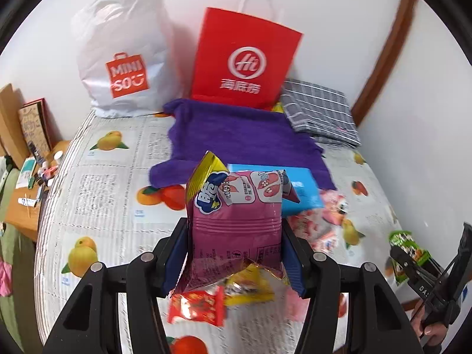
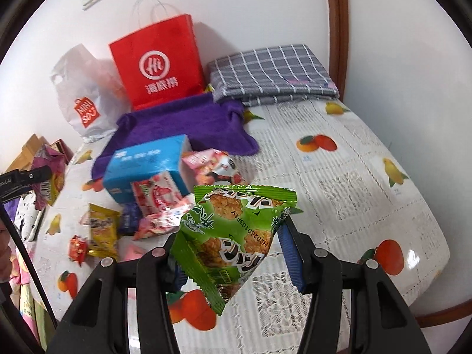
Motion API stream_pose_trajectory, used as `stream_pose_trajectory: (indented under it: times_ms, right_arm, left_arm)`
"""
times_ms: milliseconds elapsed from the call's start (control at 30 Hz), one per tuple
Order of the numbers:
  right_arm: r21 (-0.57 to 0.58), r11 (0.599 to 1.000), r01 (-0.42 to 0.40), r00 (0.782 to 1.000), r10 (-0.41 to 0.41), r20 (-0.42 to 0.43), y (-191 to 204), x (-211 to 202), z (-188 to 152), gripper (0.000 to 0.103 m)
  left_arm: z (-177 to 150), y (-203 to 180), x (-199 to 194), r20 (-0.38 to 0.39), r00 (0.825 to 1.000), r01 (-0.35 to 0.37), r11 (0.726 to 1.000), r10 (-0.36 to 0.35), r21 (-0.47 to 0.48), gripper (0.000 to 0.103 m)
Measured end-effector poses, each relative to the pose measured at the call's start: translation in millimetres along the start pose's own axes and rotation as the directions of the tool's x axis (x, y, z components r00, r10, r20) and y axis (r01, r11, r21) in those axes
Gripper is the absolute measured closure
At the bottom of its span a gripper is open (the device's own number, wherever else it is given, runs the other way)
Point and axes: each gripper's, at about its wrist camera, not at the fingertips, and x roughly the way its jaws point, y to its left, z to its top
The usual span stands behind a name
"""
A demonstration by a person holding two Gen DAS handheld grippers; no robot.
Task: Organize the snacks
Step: 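Carry the green bag in the right tool and the pink bag in the left tool over the purple towel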
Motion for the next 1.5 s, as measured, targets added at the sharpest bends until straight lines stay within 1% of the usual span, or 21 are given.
stream_pose_trajectory:
  times_ms: [200, 500, 600, 800, 1067, 1333, 1500]
  right_arm:
    - [-0.022, 1.000, -0.016, 1.000, 0.016, 0.025, 12, -18, 9, 0.050]
    - [-0.066, 0.997, -0.045, 0.998, 0.048, 0.049, 31, -24, 34, 0.050]
    - [-0.066, 0.997, -0.040, 0.998, 0.043, 0.049, 35, -19, 44, 0.050]
    - [-0.069, 0.995, -0.068, 0.996, 0.071, 0.050, 43, -2, 72, 0.050]
    - [-0.089, 0.994, -0.068, 0.995, 0.074, 0.064, 50, 25, 122, 0.050]
    - [-0.123, 0.991, -0.060, 0.994, 0.070, 0.082, 69, 60, 166, 0.050]
    - [-0.135, 0.989, -0.065, 0.994, 0.075, 0.074, 80, 92, 191, 0.050]
  left_arm:
    - [-3, -23, -8, -0.001, 0.999, 0.055, 0.998, -0.055, 0.023, 0.047]
    - [12, -42, -9, 0.008, 0.997, 0.072, 0.996, -0.073, 0.048, 0.047]
    - [22, -44, -7, 0.012, 0.998, 0.061, 0.997, -0.061, 0.055, 0.047]
    - [45, -46, 3, 0.010, 0.999, 0.052, 0.996, -0.053, 0.066, 0.047]
    - [81, -47, 23, 0.020, 0.998, 0.053, 0.993, -0.056, 0.107, 0.047]
    - [117, -35, 57, 0.015, 0.998, 0.058, 0.991, -0.060, 0.122, 0.047]
    - [140, -26, 83, 0.004, 0.999, 0.050, 0.990, -0.051, 0.130, 0.047]
